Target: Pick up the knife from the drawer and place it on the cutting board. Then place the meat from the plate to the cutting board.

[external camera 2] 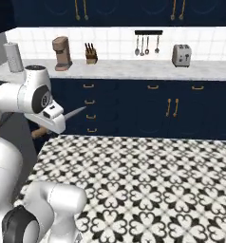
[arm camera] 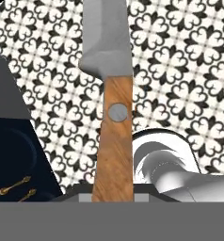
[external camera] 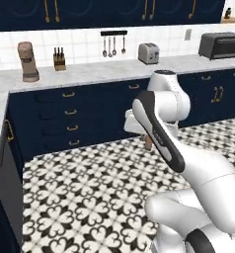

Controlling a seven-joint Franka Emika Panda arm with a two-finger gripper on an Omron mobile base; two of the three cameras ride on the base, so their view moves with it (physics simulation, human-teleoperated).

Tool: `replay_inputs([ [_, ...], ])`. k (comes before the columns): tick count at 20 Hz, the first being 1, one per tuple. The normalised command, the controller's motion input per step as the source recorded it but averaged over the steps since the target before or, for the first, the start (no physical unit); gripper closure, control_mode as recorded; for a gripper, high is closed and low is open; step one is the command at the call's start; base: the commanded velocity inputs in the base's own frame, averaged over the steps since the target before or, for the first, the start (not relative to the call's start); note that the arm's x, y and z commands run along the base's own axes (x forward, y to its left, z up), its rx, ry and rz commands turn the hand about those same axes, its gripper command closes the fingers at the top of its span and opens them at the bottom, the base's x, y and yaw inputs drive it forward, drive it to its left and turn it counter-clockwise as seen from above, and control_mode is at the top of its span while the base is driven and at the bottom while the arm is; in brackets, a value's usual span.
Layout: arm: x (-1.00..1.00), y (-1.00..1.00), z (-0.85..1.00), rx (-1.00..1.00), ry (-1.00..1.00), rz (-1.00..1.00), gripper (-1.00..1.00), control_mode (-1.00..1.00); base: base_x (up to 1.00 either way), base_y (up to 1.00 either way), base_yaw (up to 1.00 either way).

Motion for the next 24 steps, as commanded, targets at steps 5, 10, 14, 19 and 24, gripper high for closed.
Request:
replay_inputs([
  [5,0.00,0.00,0.00,0.00,0.00,0.00,1.00,1.00,1.00,0.01,0.32],
  [10,0.00,0.00,0.00,0.00,0.00,0.00,1.00,1.00,1.00,-0.05,0.57],
  [14,0.00,0.00,0.00,0.00,0.00,0.00,1.00,1.00,1.00,-0.13,0.72],
  [19,0.00,0.00,0.00,0.00,0.00,0.00,1.00,1.00,1.00,-0.20,0.73],
  [24,0.00,0.00,0.00,0.00,0.00,0.00,1.00,1.00,0.95,-0.14,0.79],
])
